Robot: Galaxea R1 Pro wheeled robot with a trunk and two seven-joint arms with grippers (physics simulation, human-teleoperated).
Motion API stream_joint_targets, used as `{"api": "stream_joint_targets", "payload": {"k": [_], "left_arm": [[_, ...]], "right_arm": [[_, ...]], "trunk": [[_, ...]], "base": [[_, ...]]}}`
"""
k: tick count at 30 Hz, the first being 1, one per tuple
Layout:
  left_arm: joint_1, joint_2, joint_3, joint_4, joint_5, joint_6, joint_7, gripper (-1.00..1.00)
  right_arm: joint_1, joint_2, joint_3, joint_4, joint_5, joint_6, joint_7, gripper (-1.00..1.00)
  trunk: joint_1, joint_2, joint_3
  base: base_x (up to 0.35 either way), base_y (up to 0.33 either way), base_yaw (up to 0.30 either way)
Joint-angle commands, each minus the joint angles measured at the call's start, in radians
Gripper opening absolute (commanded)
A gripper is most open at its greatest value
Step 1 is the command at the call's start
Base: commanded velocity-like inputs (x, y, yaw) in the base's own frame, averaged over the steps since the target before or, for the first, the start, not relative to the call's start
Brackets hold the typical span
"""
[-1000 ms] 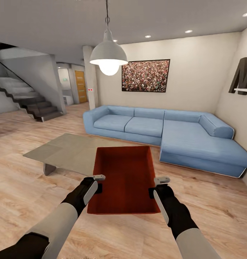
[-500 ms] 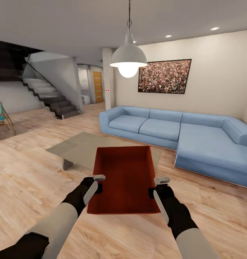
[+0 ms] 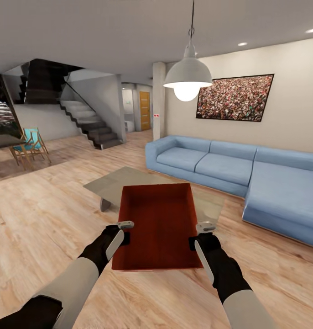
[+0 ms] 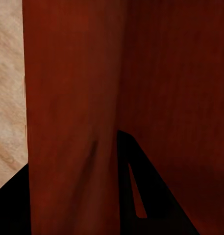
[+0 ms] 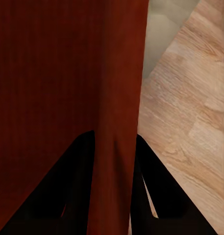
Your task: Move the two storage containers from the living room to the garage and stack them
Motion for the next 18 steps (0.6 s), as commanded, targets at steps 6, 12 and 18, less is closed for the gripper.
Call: {"api": "stream_joint_targets", "payload": {"k": [6,12,18], "left_arm": [[0.000,0.006,-0.014,0.003,-0.016,0.042,-0.003,-1.00],[0.000,0.006,-0.013,0.002,-0.016,0.042,-0.002,-1.00],[0.000,0.006,-0.012,0.002,-0.016,0.042,-0.002,-1.00]], "right_arm": [[-0.001,0.000,0.005,-0.041,-0.054,-0.012,0.007,-1.00],[-0.001,0.000,0.005,-0.041,-0.054,-0.012,0.007,-1.00],[-0.001,0.000,0.005,-0.041,-0.054,-0.012,0.007,-1.00]], "trunk": [[-0.023,0.042,0.019],[-0.046,0.084,0.038],[-0.069,0.126,0.056]], "base": [[0.000,0.000,0.288],[0.000,0.000,0.288],[0.000,0.000,0.288]]}}
